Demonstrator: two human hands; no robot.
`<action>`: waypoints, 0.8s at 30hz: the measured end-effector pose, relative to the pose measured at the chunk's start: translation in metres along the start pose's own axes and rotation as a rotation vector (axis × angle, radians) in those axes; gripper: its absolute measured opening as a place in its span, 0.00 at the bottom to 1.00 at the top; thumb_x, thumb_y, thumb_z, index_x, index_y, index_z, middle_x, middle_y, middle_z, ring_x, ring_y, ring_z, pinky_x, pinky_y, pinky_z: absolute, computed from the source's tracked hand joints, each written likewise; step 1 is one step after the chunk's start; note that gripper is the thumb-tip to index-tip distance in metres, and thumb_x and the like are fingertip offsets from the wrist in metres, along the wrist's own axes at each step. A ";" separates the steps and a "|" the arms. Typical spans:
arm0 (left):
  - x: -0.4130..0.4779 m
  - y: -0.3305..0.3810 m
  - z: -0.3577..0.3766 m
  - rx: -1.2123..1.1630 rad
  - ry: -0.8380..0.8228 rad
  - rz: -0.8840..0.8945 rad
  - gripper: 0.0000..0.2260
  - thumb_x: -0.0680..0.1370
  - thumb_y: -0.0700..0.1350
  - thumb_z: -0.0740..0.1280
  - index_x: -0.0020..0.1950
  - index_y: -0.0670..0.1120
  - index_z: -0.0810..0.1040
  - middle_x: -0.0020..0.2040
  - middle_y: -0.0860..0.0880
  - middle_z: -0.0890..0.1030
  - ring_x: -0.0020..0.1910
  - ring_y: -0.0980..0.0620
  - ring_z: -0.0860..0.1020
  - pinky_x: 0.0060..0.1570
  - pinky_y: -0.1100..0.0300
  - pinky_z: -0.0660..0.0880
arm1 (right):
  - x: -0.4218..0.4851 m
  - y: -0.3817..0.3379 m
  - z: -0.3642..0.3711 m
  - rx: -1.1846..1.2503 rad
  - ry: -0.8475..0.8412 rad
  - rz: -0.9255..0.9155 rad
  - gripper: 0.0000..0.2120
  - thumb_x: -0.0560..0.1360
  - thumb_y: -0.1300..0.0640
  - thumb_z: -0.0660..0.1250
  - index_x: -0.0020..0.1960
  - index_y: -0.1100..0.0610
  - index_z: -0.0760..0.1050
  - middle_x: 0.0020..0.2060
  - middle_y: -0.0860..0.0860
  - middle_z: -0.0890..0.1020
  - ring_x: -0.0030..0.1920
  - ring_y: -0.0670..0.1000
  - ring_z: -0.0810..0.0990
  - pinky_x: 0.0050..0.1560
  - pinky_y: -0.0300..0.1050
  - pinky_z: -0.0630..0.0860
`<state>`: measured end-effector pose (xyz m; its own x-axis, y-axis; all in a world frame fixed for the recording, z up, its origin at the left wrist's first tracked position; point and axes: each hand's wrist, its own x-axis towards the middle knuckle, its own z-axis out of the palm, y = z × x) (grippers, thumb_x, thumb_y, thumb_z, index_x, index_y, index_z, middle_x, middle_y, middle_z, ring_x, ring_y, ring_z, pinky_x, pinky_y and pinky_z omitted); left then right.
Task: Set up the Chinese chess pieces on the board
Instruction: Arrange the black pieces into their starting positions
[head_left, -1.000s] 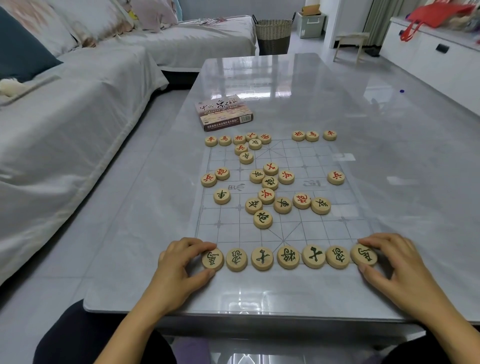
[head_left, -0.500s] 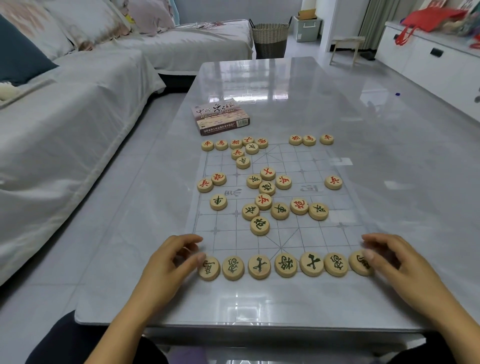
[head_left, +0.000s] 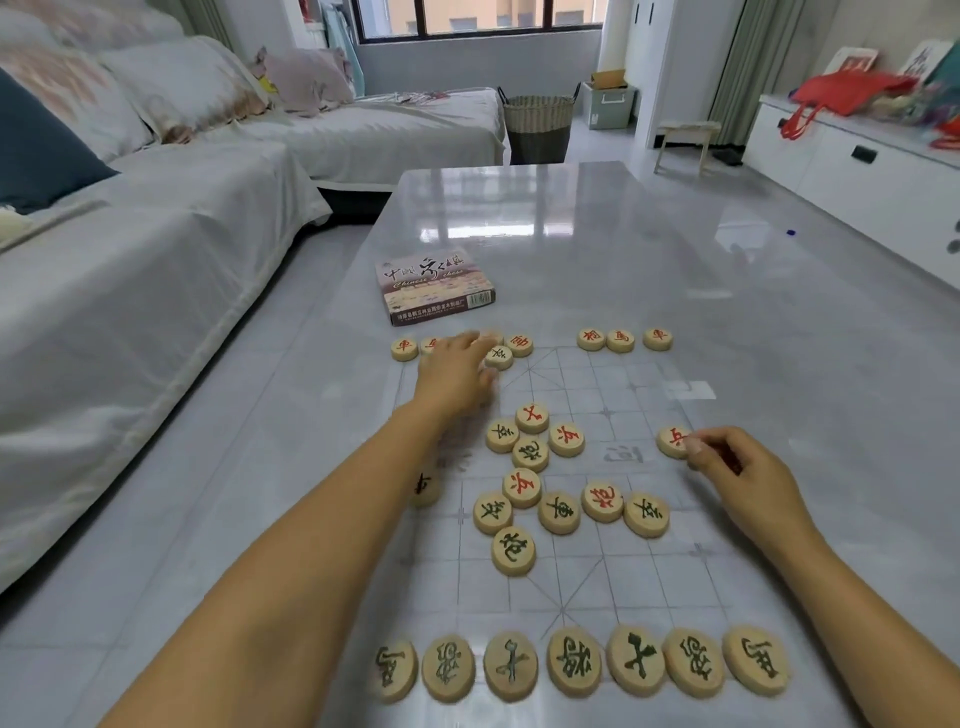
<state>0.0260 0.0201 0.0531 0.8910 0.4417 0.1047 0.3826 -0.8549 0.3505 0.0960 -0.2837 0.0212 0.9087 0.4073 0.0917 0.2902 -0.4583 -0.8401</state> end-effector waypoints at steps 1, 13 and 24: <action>0.017 0.000 0.005 0.044 -0.049 -0.014 0.20 0.79 0.48 0.57 0.72 0.52 0.61 0.76 0.48 0.58 0.74 0.43 0.56 0.71 0.41 0.56 | 0.000 0.003 0.000 0.028 0.019 -0.003 0.04 0.76 0.50 0.64 0.47 0.48 0.76 0.43 0.48 0.81 0.46 0.50 0.79 0.43 0.43 0.72; 0.005 0.002 0.022 0.084 -0.237 0.167 0.19 0.81 0.51 0.50 0.73 0.55 0.59 0.76 0.52 0.57 0.74 0.48 0.55 0.73 0.43 0.46 | 0.005 0.003 0.001 0.131 0.041 -0.003 0.03 0.76 0.54 0.64 0.45 0.51 0.76 0.40 0.50 0.82 0.45 0.52 0.80 0.43 0.45 0.73; -0.062 -0.015 -0.012 -0.489 -0.006 -0.069 0.11 0.77 0.40 0.64 0.59 0.46 0.76 0.55 0.48 0.76 0.54 0.50 0.76 0.55 0.59 0.74 | 0.002 0.003 0.003 0.063 0.018 -0.013 0.02 0.75 0.54 0.65 0.45 0.49 0.75 0.42 0.48 0.81 0.45 0.50 0.78 0.41 0.42 0.72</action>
<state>-0.0378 0.0085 0.0522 0.8696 0.4900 0.0607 0.2826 -0.5947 0.7526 0.0977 -0.2814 0.0173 0.9105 0.3981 0.1118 0.2830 -0.4026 -0.8705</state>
